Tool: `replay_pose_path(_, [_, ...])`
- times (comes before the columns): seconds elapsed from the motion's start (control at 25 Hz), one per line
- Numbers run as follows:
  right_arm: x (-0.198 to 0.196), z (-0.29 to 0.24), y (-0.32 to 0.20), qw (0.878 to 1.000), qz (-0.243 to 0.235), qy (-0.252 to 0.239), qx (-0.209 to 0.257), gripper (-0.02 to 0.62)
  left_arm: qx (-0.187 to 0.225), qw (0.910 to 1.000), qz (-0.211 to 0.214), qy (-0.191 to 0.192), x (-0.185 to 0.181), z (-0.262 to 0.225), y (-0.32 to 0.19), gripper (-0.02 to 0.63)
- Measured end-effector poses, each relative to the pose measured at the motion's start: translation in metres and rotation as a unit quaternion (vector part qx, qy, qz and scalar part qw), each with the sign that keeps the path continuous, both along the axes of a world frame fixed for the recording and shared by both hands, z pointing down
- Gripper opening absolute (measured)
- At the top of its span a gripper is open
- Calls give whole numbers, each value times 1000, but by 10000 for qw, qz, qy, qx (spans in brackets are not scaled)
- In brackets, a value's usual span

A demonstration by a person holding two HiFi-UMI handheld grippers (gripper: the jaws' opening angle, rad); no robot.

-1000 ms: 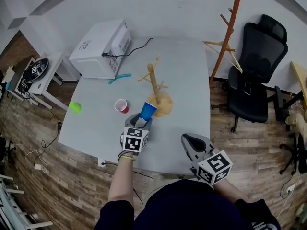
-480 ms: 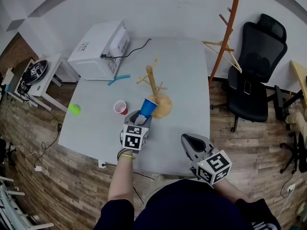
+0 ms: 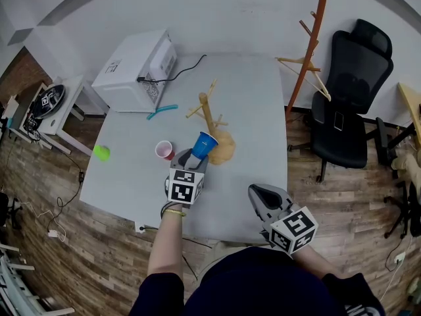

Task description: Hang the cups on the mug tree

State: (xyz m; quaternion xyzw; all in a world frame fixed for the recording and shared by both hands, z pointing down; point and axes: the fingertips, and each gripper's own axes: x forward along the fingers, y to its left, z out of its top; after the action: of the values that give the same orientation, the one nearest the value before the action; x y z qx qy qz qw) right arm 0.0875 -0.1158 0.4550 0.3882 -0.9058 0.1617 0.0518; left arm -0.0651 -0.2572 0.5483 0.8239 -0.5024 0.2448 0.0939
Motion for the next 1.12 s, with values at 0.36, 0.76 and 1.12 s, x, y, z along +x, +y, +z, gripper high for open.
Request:
replay_pose_path(0.36, [4,-1,-3,10000,49,0,7,29,-1,10000,35,-24,5,-1,-8,232])
replay_pose_path(0.76, [7,-1,-5,9999,125,-3,21,29,-85,9999,38,-62,7,5,-16,233])
replay_pose_path(1.12, [11,-2,-6,9998,172,-15,21,29,-139,9998,62,-96,11,6,-18,233])
